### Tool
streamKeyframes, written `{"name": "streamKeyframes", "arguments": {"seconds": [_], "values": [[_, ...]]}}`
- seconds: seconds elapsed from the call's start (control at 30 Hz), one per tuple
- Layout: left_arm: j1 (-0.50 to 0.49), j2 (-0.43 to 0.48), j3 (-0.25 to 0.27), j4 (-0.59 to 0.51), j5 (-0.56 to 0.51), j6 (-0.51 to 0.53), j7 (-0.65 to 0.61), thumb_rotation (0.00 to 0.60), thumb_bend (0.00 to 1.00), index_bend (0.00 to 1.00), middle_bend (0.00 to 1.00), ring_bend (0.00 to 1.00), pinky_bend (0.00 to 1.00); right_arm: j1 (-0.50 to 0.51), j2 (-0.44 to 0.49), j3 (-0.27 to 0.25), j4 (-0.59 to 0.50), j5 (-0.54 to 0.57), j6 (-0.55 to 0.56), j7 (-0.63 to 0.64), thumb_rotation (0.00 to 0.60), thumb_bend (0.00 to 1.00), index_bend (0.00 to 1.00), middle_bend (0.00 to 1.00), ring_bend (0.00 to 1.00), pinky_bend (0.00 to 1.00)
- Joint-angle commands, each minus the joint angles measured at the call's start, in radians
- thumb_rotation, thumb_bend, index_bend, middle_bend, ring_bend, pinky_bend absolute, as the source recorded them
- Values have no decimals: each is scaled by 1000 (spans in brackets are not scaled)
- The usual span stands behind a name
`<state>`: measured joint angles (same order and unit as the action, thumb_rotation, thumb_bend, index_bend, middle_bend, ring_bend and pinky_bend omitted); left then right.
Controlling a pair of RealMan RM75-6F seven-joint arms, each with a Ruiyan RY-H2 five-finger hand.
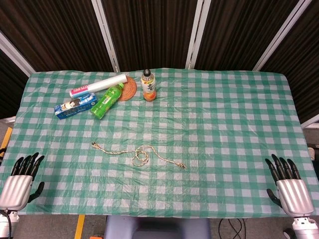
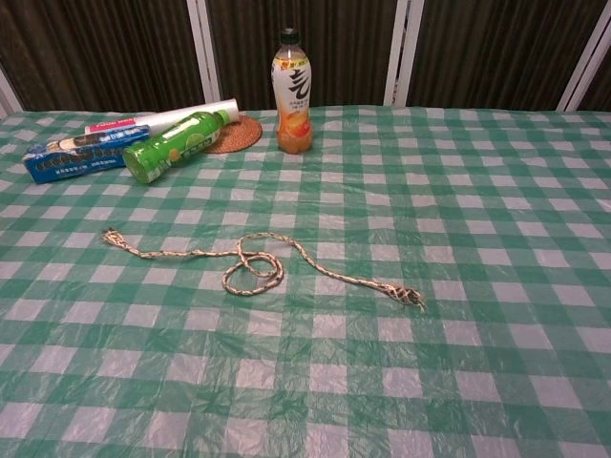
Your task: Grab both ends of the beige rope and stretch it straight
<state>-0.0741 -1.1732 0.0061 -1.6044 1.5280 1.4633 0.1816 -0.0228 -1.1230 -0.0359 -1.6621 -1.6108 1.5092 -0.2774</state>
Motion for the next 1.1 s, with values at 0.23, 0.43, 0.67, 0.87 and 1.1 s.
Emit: {"name": "streamKeyframes", "arguments": {"seconds": [0.23,0.43,0.67,0.87,1.1], "values": [[-48,-50,3,25,39,-53,23,600,430,0,0,0,25,0,-2,-9,-2,-16,0,-3,600,354,0,0,0,0],[-168,-141,-43,85,34,-192,70,600,458,0,0,0,25,0,6,-10,1,-20,4,9,600,355,0,0,0,0],[-305,-281,-81,179,38,-325,71,600,491,136,0,0,25,10,-2,-2,4,6,-22,-5,600,355,0,0,0,0],[-392,-397,-125,301,-8,-402,79,600,489,239,0,0,25,18,-8,5,7,33,-47,-19,600,354,0,0,0,0],[-463,-498,-158,450,-51,-443,57,600,490,305,0,0,27,20,-7,14,9,60,-54,-19,600,354,0,0,0,0]]}}
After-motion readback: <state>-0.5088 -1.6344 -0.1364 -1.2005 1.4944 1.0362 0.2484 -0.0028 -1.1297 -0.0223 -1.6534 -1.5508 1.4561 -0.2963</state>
